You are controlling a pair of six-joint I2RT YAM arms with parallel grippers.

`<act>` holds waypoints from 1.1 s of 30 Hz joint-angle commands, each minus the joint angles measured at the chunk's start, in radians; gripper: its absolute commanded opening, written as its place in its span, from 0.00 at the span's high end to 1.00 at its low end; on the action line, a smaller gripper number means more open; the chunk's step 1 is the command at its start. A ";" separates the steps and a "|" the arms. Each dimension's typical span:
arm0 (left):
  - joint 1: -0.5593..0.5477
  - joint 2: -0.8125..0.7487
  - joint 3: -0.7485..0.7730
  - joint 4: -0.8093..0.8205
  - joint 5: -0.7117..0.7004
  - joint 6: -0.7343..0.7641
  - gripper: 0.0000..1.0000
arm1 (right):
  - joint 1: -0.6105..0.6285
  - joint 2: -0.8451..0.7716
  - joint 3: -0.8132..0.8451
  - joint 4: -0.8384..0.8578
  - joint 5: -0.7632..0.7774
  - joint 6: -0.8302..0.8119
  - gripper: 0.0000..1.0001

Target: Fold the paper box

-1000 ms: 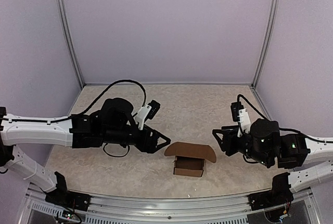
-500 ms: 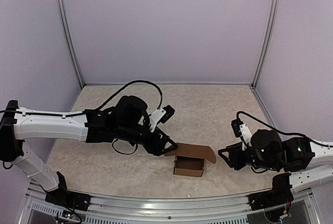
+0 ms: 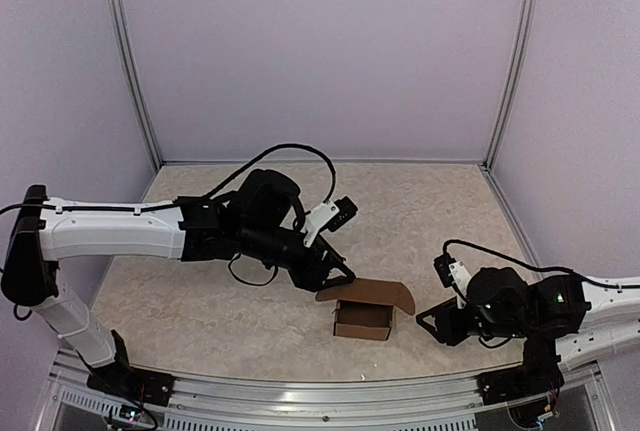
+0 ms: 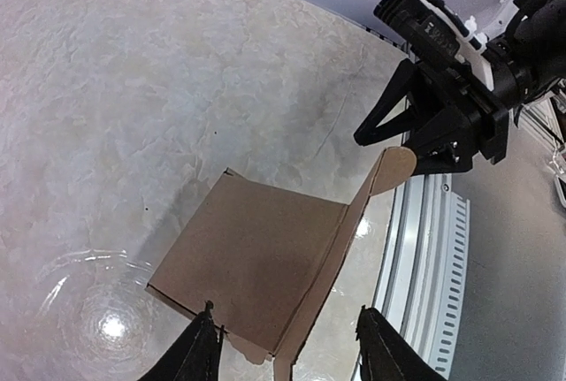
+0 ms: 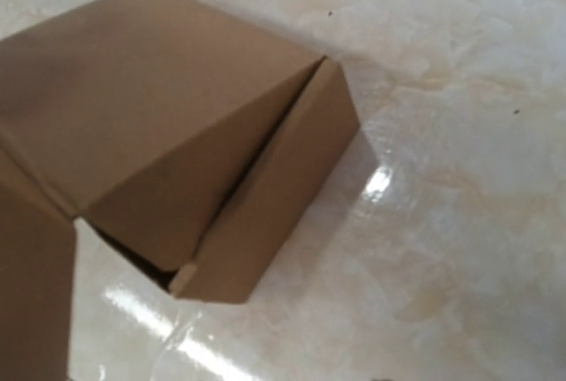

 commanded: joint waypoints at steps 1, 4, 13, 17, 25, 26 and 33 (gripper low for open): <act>0.010 0.044 0.081 -0.101 0.081 0.113 0.49 | -0.006 0.003 -0.011 0.027 -0.028 0.013 0.60; 0.008 0.074 0.128 -0.165 0.109 0.179 0.51 | -0.008 0.004 -0.014 0.035 -0.033 0.013 0.60; -0.014 0.164 0.241 -0.320 0.049 0.300 0.53 | -0.008 0.000 -0.022 0.045 -0.034 0.016 0.60; -0.016 0.186 0.264 -0.339 0.037 0.322 0.54 | -0.009 0.001 -0.022 0.045 -0.036 0.015 0.61; -0.020 0.217 0.304 -0.362 0.038 0.341 0.84 | -0.009 0.023 -0.030 0.080 -0.034 0.028 0.62; -0.020 0.217 0.304 -0.361 0.034 0.342 0.87 | -0.010 0.029 -0.030 0.091 -0.034 0.029 0.63; -0.022 0.208 0.264 -0.362 0.015 0.330 1.00 | -0.025 0.055 -0.057 0.196 -0.041 0.042 0.70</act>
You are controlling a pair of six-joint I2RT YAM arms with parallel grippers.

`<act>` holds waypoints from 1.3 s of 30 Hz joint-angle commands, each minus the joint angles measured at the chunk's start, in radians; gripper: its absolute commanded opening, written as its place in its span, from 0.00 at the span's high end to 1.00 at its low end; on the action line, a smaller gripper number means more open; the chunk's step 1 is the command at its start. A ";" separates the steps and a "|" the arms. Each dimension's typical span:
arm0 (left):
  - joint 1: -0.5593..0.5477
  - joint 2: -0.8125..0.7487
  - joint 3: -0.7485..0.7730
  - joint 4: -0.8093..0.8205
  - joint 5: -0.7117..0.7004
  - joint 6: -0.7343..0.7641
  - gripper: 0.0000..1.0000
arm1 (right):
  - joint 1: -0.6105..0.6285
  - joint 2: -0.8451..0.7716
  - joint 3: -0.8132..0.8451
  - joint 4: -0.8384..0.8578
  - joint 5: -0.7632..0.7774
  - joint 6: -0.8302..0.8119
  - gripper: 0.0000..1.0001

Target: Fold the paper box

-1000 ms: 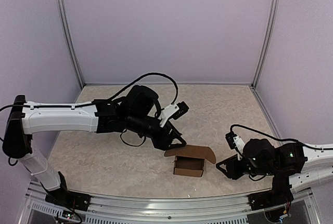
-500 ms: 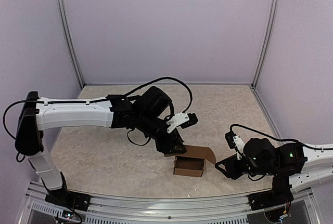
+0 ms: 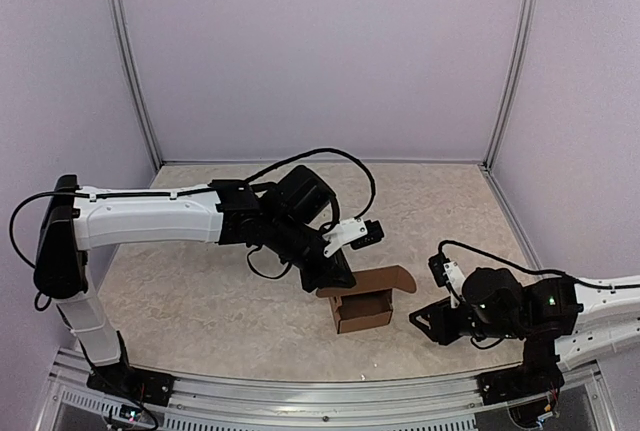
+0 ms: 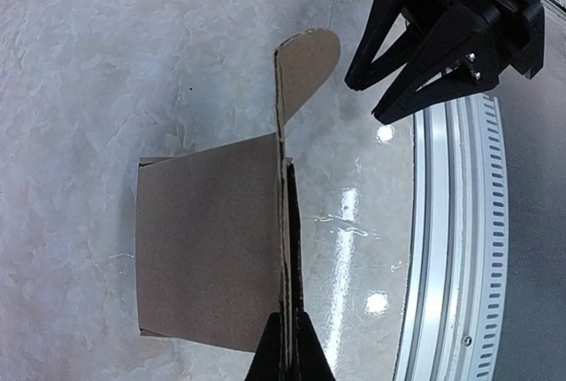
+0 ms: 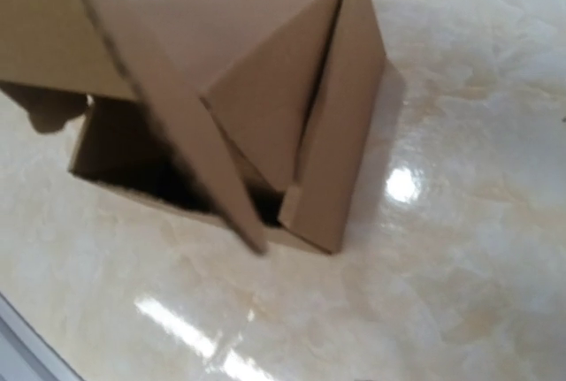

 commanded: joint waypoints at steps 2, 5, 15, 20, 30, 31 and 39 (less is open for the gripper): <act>-0.007 -0.002 -0.038 -0.018 -0.023 -0.007 1.00 | -0.037 0.015 -0.051 0.127 -0.013 0.018 0.73; -0.009 -0.021 -0.067 -0.010 -0.041 -0.021 1.00 | -0.077 0.026 -0.067 0.191 -0.021 0.017 0.79; -0.007 -0.073 -0.147 0.042 -0.102 -0.087 1.00 | -0.209 0.183 -0.071 0.438 -0.133 -0.035 1.00; -0.004 -0.090 -0.159 0.052 -0.111 -0.099 1.00 | -0.225 0.293 -0.069 0.561 -0.177 -0.034 1.00; -0.003 -0.106 -0.167 0.060 -0.117 -0.108 1.00 | -0.230 0.465 -0.026 0.726 -0.240 -0.037 1.00; -0.003 -0.106 -0.167 0.062 -0.116 -0.109 1.00 | -0.231 0.478 -0.023 0.740 -0.246 -0.039 1.00; -0.002 -0.110 -0.175 0.073 -0.115 -0.114 1.00 | -0.230 0.528 0.008 0.778 -0.274 -0.060 1.00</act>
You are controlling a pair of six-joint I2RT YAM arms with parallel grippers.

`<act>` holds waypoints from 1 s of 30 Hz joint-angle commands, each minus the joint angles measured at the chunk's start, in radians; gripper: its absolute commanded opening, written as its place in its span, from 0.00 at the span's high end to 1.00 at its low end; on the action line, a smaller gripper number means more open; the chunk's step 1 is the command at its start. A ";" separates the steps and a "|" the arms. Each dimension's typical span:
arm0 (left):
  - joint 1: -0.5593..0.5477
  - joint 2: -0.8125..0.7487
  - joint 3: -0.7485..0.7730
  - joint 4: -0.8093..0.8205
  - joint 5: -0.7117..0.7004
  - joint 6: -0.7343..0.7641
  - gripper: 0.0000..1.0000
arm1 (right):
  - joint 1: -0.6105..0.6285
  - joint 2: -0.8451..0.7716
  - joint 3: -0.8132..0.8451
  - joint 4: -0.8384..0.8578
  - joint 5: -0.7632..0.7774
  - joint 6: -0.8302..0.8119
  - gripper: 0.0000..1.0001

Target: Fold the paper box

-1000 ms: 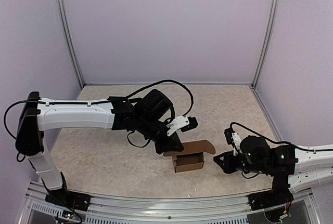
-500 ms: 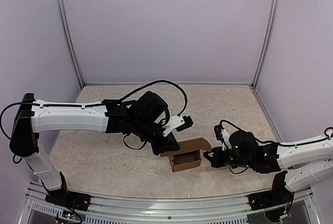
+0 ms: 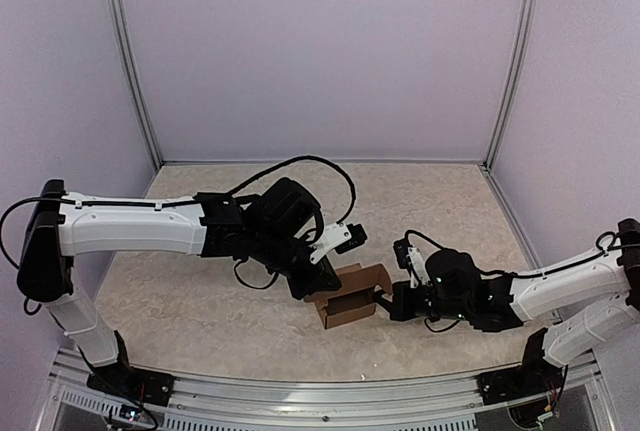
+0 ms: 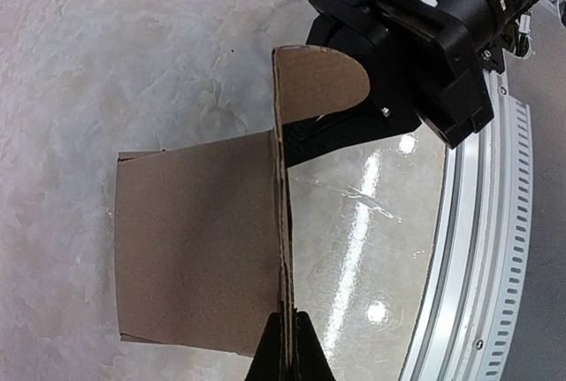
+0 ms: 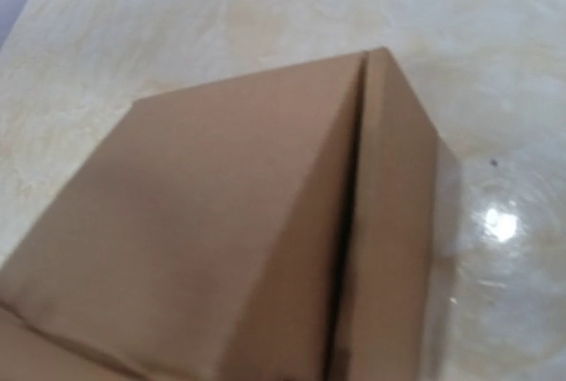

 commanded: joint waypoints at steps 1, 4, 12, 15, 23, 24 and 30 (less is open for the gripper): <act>0.003 -0.020 -0.021 -0.011 -0.013 -0.009 1.00 | -0.009 0.023 0.037 0.055 -0.032 -0.025 1.00; 0.005 -0.020 -0.023 -0.009 -0.012 -0.011 1.00 | -0.010 0.036 0.050 0.049 -0.027 -0.029 1.00; 0.015 -0.027 -0.019 -0.008 -0.041 -0.030 1.00 | -0.008 -0.005 0.029 -0.033 -0.024 -0.020 1.00; 0.021 -0.031 -0.014 -0.009 -0.054 -0.045 1.00 | 0.009 -0.043 -0.003 -0.011 -0.037 -0.013 1.00; 0.035 -0.032 -0.026 0.018 -0.103 -0.139 1.00 | 0.137 -0.150 -0.092 0.046 0.082 -0.038 1.00; 0.037 -0.032 -0.027 0.023 -0.111 -0.157 1.00 | 0.152 -0.151 -0.089 0.043 0.093 -0.050 1.00; 0.045 -0.041 -0.027 0.035 -0.160 -0.268 1.00 | 0.188 -0.076 -0.036 0.112 0.101 -0.112 1.00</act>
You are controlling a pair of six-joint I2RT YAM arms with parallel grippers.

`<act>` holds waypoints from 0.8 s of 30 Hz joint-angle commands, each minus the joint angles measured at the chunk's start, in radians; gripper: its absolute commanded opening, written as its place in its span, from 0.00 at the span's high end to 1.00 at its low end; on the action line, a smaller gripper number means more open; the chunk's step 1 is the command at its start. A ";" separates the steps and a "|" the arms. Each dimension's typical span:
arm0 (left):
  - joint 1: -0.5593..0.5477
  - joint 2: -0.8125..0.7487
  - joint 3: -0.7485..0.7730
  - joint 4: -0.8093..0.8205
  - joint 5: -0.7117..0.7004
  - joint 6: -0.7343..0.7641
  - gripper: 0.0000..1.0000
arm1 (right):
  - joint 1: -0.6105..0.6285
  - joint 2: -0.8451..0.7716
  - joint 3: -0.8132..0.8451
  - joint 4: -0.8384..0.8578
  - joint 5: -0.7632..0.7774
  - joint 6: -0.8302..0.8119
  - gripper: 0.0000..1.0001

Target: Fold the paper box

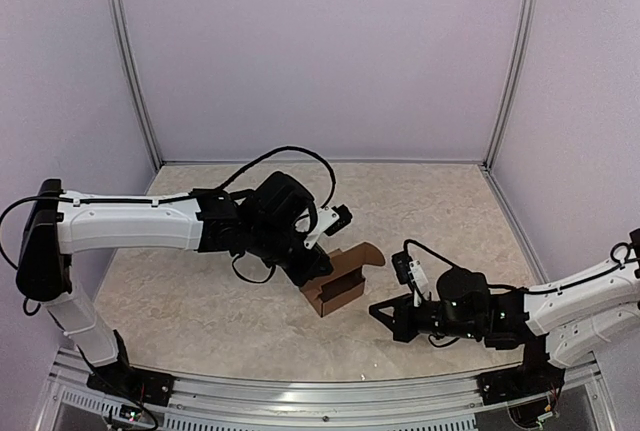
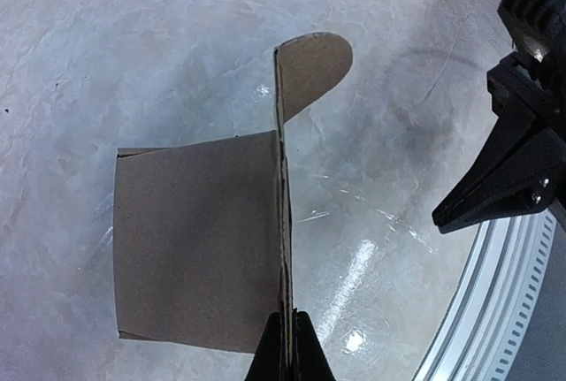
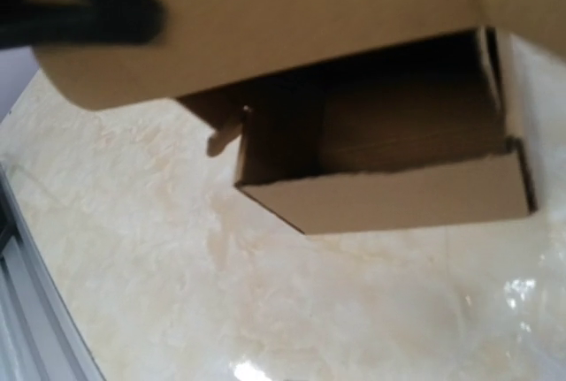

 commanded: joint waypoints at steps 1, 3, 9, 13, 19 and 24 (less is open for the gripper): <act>0.009 -0.034 -0.014 0.020 -0.059 -0.115 1.00 | 0.022 0.072 0.056 0.072 0.031 -0.065 1.00; 0.009 -0.038 -0.016 0.028 -0.062 -0.146 1.00 | 0.021 0.116 0.087 0.105 0.039 -0.077 1.00; 0.007 -0.034 -0.051 0.074 -0.060 -0.196 1.00 | 0.022 0.213 0.154 0.117 0.089 -0.085 1.00; 0.005 0.001 -0.071 0.096 -0.078 -0.197 1.00 | 0.021 0.208 0.144 0.088 0.130 -0.066 1.00; 0.000 0.057 -0.086 0.137 -0.107 -0.196 1.00 | 0.022 0.151 0.106 0.052 0.157 -0.053 1.00; 0.001 0.097 -0.101 0.173 -0.094 -0.201 1.00 | 0.023 0.118 0.087 0.024 0.177 -0.051 1.00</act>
